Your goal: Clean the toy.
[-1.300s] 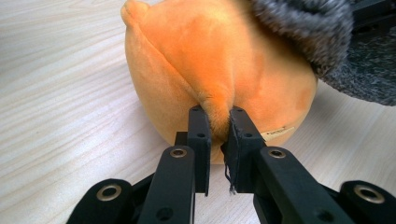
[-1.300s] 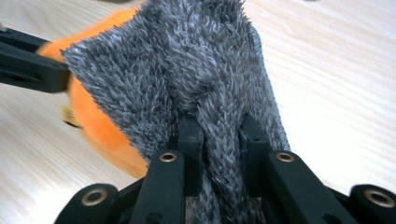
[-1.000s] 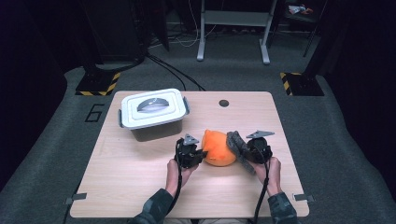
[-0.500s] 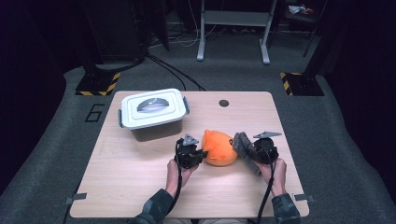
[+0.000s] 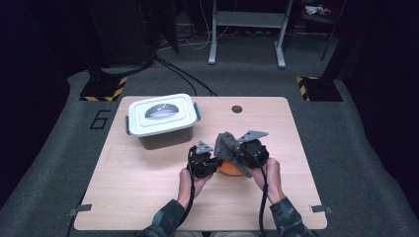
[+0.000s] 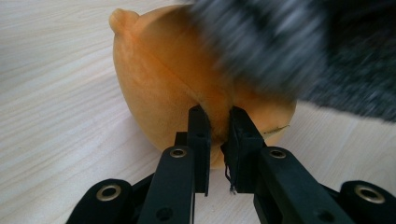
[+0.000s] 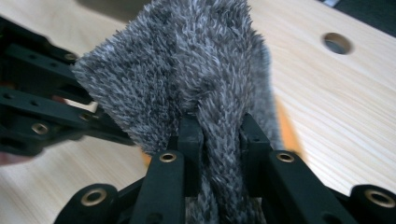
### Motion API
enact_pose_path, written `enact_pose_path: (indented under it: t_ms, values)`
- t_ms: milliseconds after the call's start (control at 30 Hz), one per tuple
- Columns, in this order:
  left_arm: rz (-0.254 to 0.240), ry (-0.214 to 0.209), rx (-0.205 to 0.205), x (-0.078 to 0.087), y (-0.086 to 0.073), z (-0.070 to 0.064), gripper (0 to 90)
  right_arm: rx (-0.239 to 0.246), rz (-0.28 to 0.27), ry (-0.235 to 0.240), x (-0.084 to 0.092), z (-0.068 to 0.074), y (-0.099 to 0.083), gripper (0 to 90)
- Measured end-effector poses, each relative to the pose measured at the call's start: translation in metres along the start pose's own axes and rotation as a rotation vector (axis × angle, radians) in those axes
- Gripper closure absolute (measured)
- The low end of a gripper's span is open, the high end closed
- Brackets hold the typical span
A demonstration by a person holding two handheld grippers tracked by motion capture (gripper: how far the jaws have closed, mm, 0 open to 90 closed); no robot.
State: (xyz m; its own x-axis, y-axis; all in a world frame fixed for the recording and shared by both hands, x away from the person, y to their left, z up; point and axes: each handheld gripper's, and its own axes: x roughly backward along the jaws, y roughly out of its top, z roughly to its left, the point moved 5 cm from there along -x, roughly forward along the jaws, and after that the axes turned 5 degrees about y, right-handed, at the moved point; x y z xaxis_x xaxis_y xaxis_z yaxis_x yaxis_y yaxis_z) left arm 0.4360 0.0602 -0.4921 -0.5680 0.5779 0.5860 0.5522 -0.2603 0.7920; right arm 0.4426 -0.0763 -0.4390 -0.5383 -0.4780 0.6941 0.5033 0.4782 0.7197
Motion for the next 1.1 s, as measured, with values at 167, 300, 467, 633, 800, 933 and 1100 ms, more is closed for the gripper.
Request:
enact_pose_path:
  t_ms: [167,300,467,633,800,933,1100]
  values:
    - [0.011,0.002,0.000,-0.001,-0.001,0.002,80.9,0.047,0.035,-0.005,-0.021,0.008,-0.001,75.1]
    - [0.007,0.002,0.013,-0.002,-0.002,0.004,80.8,0.014,0.032,0.001,-0.018,0.003,-0.006,75.1]
    - [0.005,0.007,0.012,-0.002,-0.003,0.005,80.9,-0.026,0.027,-0.023,-0.010,-0.007,-0.015,75.1]
    - [0.006,0.009,0.017,-0.003,-0.003,0.006,80.9,-0.062,0.027,-0.040,-0.003,-0.023,-0.028,75.0]
    - [0.013,0.012,0.016,-0.003,-0.004,0.008,80.9,-0.099,0.029,-0.053,0.000,-0.033,-0.038,74.9]
    - [0.015,0.013,0.014,-0.004,-0.005,0.009,80.9,-0.130,0.033,-0.063,0.000,-0.043,-0.047,74.9]
    - [0.023,0.006,0.030,-0.005,-0.007,0.010,80.9,-0.183,0.041,-0.072,-0.003,-0.054,-0.057,74.9]
